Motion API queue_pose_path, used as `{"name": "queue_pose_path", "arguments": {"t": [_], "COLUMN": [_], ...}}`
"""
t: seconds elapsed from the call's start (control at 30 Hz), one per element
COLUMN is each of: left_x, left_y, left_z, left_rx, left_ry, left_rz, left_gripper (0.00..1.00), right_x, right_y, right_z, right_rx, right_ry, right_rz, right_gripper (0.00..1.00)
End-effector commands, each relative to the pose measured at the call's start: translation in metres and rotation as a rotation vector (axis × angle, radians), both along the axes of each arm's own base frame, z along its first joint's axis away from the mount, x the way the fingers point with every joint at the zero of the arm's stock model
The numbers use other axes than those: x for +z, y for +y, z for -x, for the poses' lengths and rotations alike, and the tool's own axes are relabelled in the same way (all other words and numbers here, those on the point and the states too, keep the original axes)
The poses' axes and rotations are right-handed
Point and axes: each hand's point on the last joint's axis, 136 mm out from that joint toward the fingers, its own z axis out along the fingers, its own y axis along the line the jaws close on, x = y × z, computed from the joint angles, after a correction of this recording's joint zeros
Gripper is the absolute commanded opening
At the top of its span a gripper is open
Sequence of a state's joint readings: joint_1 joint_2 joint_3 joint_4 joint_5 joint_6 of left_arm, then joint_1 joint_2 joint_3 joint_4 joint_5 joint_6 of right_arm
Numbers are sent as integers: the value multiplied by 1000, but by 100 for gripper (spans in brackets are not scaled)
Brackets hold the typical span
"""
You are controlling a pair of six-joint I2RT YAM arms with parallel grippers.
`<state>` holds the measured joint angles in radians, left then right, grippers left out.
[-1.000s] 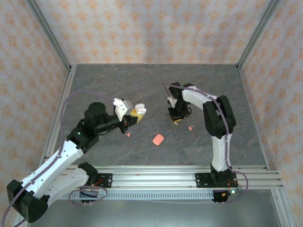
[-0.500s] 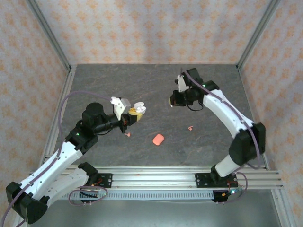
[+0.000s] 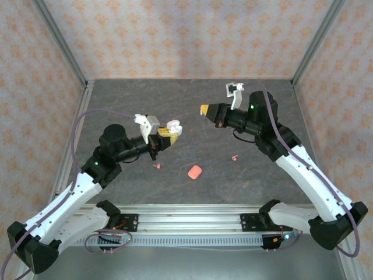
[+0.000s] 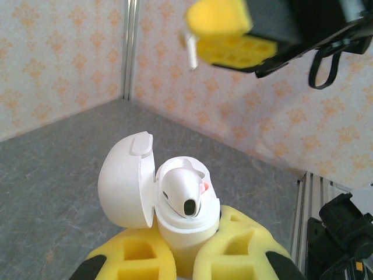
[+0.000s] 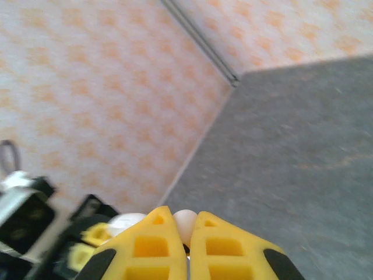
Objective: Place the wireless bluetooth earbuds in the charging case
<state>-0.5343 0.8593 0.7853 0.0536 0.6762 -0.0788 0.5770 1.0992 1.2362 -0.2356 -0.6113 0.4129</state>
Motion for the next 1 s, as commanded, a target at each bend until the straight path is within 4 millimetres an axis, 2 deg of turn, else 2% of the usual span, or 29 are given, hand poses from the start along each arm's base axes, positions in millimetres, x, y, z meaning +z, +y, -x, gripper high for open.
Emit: {"name": "queue_pose_path", "arguments": {"t": [0.0, 0.1, 0.37, 0.7, 0.97], "left_x": [34, 37, 45, 50, 47], "left_y": [-4, -3, -1, -1, -1], "left_z": [7, 8, 8, 6, 4], "left_rx": [-27, -23, 0, 16, 21], "left_ry": [-67, -69, -80, -78, -73], "left_rz": [68, 71, 78, 92, 90], "left_gripper": [0, 0, 0, 0, 0], "right_x": [43, 50, 44, 17, 2], "right_y": [11, 22, 42, 57, 62], "right_z": [8, 16, 29, 40, 37], "right_rx": [13, 34, 78, 86, 66], "right_ry": [-122, -145, -143, -137, -138], "right_rz": [-140, -179, -182, -84, -29], "right_gripper": [7, 7, 7, 7, 7]}}
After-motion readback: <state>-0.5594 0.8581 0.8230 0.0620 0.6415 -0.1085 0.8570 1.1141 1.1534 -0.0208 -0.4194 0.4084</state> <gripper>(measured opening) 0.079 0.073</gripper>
